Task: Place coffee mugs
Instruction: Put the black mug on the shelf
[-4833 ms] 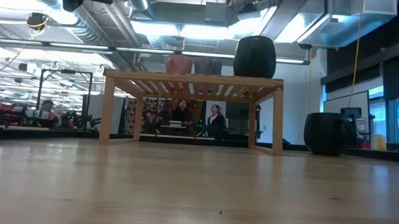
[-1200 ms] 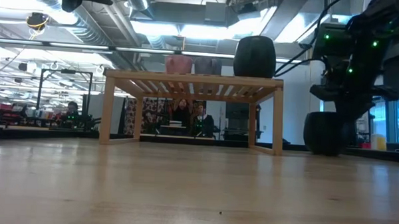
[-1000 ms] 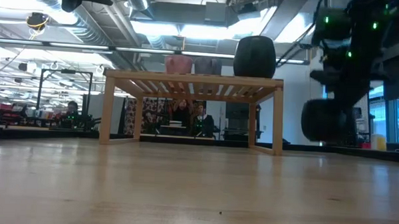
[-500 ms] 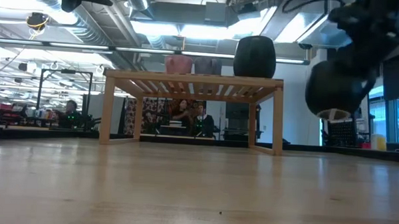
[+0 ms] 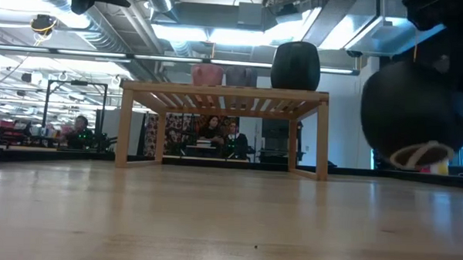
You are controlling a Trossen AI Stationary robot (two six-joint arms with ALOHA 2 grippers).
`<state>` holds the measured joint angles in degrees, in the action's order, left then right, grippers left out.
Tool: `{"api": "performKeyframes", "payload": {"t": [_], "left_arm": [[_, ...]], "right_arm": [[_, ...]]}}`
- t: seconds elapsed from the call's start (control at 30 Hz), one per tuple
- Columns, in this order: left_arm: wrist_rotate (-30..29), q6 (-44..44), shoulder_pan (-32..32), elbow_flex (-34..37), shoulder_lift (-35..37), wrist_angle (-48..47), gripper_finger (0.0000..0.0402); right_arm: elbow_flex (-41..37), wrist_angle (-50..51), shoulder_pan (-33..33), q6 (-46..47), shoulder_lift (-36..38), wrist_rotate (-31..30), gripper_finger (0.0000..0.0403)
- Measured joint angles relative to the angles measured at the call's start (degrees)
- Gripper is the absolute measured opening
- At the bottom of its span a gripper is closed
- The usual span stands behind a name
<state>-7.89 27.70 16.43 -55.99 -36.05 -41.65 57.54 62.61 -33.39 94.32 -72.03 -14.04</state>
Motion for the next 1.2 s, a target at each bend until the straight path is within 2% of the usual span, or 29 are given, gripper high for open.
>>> {"api": "performKeyframes", "payload": {"t": [0.17, 0.3, 0.43, 0.57, 0.77, 0.9, 1.2], "left_arm": [[0.0, 0.0, 0.0, 0.0, 0.0, -0.1, 0.0104], [0.0, 0.0, 0.0, 0.0, 0.0, -0.1, 0.0104], [0.1, 0.0, 0.0, 0.0, 0.0, -0.1, 0.0104], [-0.1, 0.0, 0.0, 0.0, 0.0, -0.1, 0.0104], [0.8, -0.1, 0.0, 0.0, 0.0, -0.1, 0.0104], [1.0, -2.9, 0.0, 0.0, 0.0, -0.1, 0.0104], [1.0, -8.5, 0.0, 0.0, 0.0, -0.1, 0.0104]], "right_arm": [[0.2, -6.4, -0.9, -1.9, -8.0, -1.8, 0.0048], [5.5, -6.8, -0.5, -5.6, -14.0, -5.7, 0.0048], [13.7, -3.5, 1.3, -9.2, -19.8, -8.0, 0.0048], [24.5, 1.0, 2.9, -9.7, -25.3, -10.8, 0.0048], [39.7, 6.3, 7.2, -8.8, -34.1, -11.0, 0.0048], [50.1, 11.2, 10.6, -10.5, -39.1, -13.5, 0.0048], [66.4, 13.1, 16.2, -16.4, -44.2, -18.6, 0.0048]]}}
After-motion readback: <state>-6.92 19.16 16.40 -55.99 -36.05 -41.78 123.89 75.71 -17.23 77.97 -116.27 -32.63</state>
